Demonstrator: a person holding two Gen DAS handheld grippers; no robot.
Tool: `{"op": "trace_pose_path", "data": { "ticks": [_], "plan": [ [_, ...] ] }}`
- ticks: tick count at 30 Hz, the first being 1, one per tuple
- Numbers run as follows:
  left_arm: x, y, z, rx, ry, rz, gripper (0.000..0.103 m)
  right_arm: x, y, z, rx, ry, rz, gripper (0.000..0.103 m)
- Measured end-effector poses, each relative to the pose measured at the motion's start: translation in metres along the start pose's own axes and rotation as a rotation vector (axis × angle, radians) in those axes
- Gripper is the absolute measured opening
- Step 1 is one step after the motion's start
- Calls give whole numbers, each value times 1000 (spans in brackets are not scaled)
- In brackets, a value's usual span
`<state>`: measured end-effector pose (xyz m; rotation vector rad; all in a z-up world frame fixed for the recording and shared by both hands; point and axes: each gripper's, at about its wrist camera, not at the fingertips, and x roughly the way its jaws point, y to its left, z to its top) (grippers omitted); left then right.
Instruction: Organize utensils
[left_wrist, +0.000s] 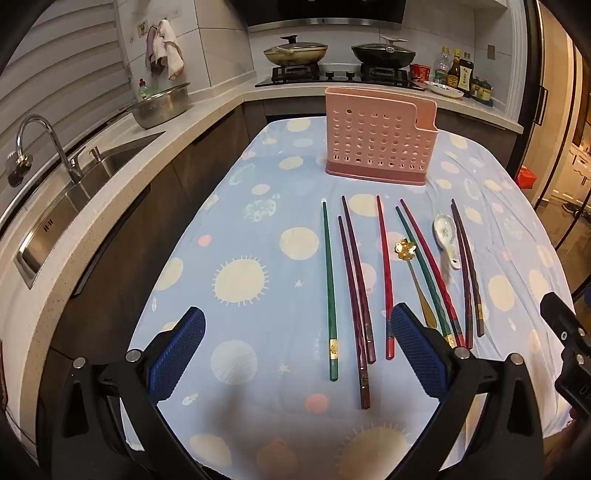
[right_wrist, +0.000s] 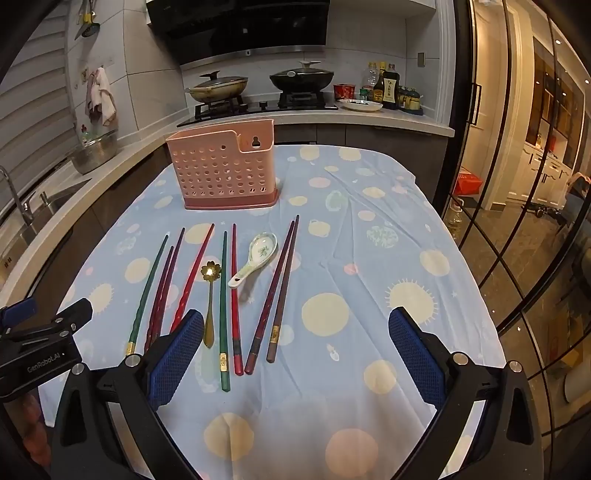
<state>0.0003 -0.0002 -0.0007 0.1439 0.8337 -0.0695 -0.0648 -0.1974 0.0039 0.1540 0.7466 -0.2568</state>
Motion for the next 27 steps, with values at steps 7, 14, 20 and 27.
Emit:
{"op": "trace_pose_path", "data": {
  "ticks": [7, 14, 20, 27],
  "plan": [
    [-7, -2, -1, 10, -16, -4, 96, -6, 0, 1, -6, -3, -4, 97],
    [-11, -4, -3, 8, -18, 0, 96, -8, 1, 3, -4, -14, 6, 96],
    [-12, -4, -1, 5, -13, -4, 96, -11, -2, 3, -9, -19, 12, 96],
    [-14, -5, 0, 7, -16, -3, 96, -12, -2, 3, -8, -23, 14, 97]
  ]
}}
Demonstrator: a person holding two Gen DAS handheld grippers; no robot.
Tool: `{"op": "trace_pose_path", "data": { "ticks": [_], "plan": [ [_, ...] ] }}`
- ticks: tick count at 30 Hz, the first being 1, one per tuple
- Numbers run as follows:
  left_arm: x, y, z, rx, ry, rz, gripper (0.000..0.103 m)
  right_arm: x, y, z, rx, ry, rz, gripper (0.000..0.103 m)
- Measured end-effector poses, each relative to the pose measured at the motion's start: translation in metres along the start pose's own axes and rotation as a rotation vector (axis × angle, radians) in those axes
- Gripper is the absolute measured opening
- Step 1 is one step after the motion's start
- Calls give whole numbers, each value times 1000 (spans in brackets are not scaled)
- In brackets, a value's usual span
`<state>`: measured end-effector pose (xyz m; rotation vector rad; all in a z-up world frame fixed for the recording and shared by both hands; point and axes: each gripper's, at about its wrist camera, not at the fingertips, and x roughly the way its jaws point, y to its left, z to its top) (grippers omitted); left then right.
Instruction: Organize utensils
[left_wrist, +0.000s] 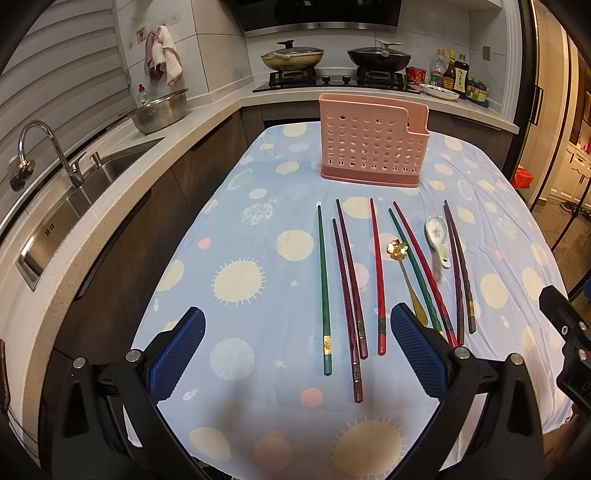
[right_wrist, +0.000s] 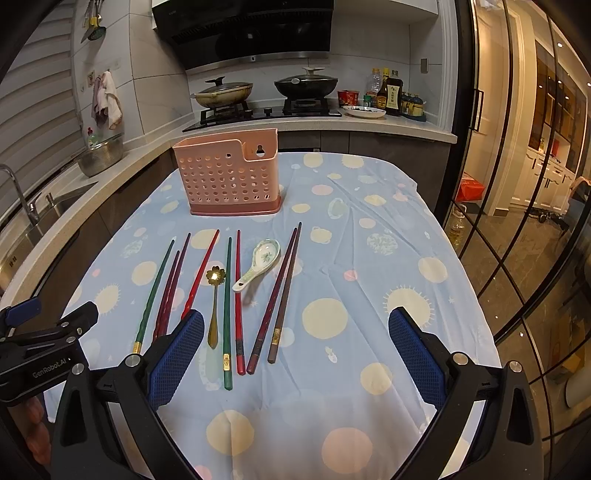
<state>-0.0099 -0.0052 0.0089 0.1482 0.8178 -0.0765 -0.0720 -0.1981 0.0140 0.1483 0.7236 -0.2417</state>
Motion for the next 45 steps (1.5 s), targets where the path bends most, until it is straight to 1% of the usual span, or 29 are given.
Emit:
{"op": "trace_pose_path", "data": {
  "ticks": [19, 45],
  "plan": [
    [-2, -1, 1, 7, -6, 7, 96, 0, -3, 2, -3, -10, 7, 97],
    [3, 1, 4, 12, 4, 12, 96, 4, -3, 1, 10, 6, 10, 97]
  ]
}}
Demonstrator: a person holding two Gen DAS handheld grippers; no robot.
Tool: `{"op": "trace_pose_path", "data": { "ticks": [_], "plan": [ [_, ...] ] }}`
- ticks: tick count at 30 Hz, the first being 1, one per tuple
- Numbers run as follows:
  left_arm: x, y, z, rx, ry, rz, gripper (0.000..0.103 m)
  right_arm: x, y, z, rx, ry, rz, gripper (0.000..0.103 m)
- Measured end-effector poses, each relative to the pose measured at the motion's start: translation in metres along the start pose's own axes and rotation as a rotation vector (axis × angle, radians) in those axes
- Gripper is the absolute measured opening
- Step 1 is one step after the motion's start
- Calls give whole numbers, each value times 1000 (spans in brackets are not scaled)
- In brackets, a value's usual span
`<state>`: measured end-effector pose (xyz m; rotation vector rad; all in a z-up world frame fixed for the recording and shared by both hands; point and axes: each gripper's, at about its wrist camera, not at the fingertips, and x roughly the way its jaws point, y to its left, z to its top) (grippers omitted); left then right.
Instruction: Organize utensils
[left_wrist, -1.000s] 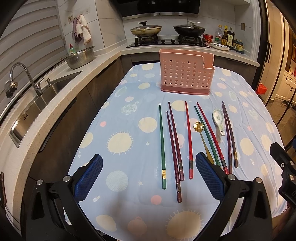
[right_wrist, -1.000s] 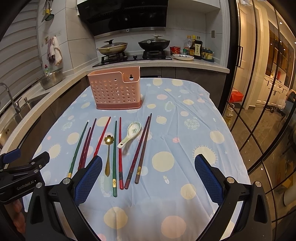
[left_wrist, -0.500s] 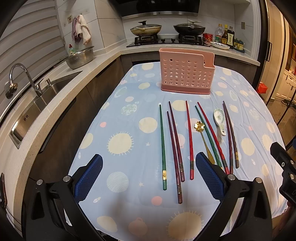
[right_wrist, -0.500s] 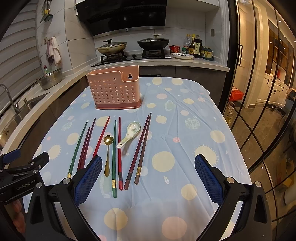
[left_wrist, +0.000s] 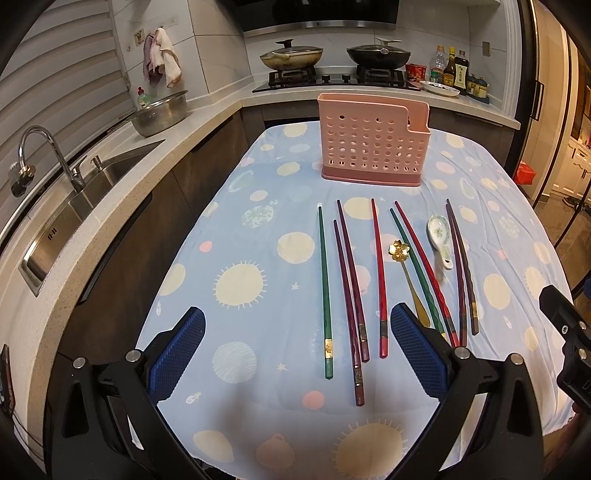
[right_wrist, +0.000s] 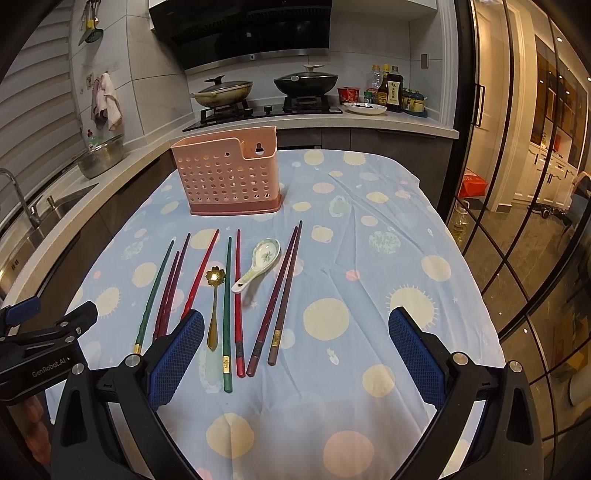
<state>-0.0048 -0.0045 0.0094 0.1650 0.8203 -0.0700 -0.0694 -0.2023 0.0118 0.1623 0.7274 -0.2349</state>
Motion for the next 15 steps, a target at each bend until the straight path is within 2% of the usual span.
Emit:
{"op": "trace_pose_path", "data": {
  "ticks": [15],
  "plan": [
    [2, -3, 0, 0, 8, -1, 96, 0, -1, 0, 1, 1, 1, 97]
  ]
}}
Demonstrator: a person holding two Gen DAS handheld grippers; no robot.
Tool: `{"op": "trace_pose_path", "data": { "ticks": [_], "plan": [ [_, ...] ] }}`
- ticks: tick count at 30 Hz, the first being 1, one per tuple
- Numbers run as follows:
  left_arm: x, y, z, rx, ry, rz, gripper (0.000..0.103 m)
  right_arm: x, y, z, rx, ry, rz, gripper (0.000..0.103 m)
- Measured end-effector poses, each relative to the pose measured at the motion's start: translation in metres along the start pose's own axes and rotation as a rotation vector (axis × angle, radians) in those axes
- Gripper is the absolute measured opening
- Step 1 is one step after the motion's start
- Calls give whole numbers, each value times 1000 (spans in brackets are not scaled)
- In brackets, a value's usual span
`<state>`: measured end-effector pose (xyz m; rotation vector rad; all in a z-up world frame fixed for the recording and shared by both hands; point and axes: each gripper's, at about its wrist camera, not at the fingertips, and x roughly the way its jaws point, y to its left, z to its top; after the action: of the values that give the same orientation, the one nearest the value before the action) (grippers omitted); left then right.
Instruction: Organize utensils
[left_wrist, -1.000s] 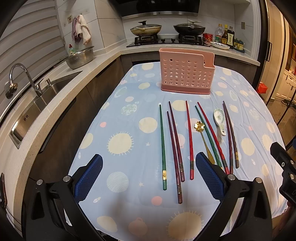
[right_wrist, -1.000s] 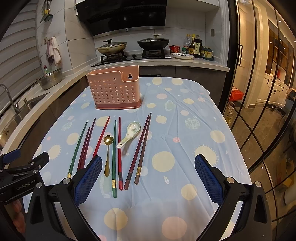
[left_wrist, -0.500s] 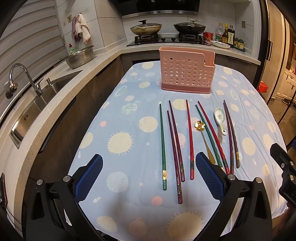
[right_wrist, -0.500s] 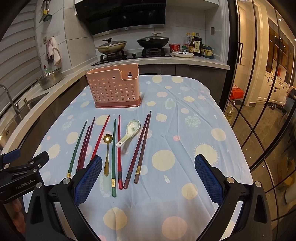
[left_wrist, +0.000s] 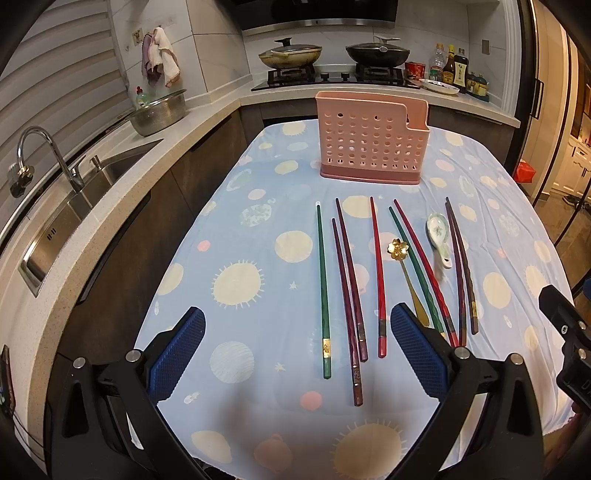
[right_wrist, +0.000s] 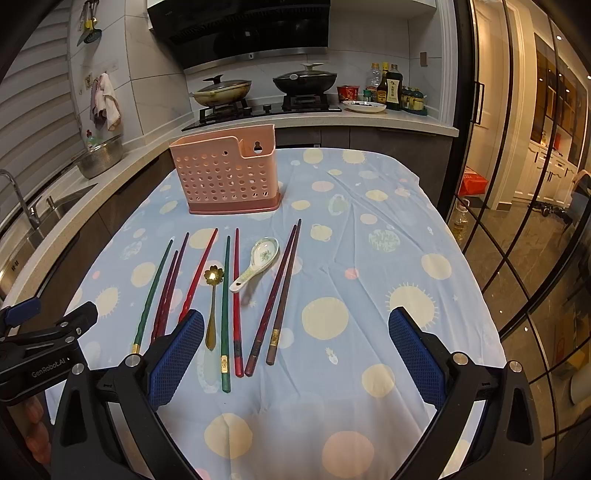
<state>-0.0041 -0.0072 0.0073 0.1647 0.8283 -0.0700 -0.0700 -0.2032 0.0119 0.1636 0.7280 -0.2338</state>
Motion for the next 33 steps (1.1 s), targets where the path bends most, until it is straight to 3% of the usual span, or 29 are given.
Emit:
{"op": "trace_pose_path", "data": {
  "ticks": [33],
  "plan": [
    [17, -8, 1, 27, 41, -31, 96, 16, -1, -2, 2, 33, -13, 97]
  ]
}}
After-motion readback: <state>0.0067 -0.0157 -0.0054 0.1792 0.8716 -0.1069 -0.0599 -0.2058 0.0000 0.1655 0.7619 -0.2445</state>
